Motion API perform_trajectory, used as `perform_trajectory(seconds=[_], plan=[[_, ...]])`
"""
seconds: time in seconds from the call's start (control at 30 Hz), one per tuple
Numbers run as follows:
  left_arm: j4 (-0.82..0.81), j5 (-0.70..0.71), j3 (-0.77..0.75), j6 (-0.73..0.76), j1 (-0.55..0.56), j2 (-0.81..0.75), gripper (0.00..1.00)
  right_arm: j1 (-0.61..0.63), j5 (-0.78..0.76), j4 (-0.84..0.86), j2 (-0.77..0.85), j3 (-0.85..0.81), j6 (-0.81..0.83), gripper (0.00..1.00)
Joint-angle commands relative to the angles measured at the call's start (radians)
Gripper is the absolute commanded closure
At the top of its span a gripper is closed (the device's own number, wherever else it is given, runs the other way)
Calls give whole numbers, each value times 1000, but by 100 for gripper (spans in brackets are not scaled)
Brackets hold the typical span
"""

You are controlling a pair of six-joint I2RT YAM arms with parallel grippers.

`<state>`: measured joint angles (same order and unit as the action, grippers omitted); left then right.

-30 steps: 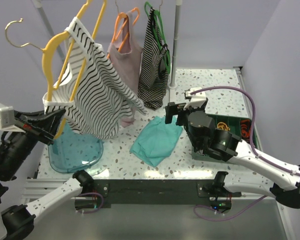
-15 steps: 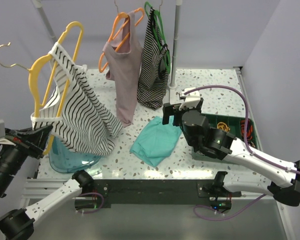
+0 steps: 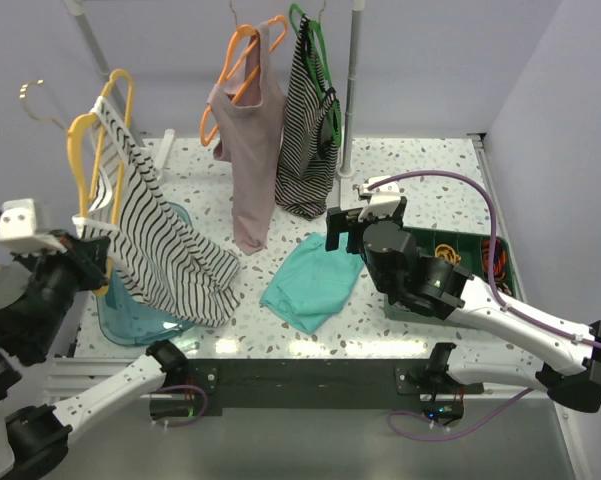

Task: Place the tank top on the hanger

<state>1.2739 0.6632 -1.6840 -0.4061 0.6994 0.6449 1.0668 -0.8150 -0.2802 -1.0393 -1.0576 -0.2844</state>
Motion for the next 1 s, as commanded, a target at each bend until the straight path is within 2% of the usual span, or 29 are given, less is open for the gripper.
perform_trajectory(seconds=[0.0,0.23,0.4,0.57,0.63,0.83,0.97], plan=[[-74,62,52,-19,12,127,100,4,5,-4,35,-5,-22,1],[-168,127,87,52,12,304,100,4,7,-30,74,8,-27,1],[-315,17,109,140,-40,400,100,5,8,-48,116,28,-41,1],[-422,-239,106,214,-299,462,100,4,16,-69,148,39,-50,1],[-446,-293,81,228,-387,482,100,4,20,-73,151,39,-50,1],[-446,-473,-70,210,-534,590,100,5,39,-77,150,34,-52,1],[-418,-520,-187,196,-558,665,100,4,45,-82,143,28,-59,1]])
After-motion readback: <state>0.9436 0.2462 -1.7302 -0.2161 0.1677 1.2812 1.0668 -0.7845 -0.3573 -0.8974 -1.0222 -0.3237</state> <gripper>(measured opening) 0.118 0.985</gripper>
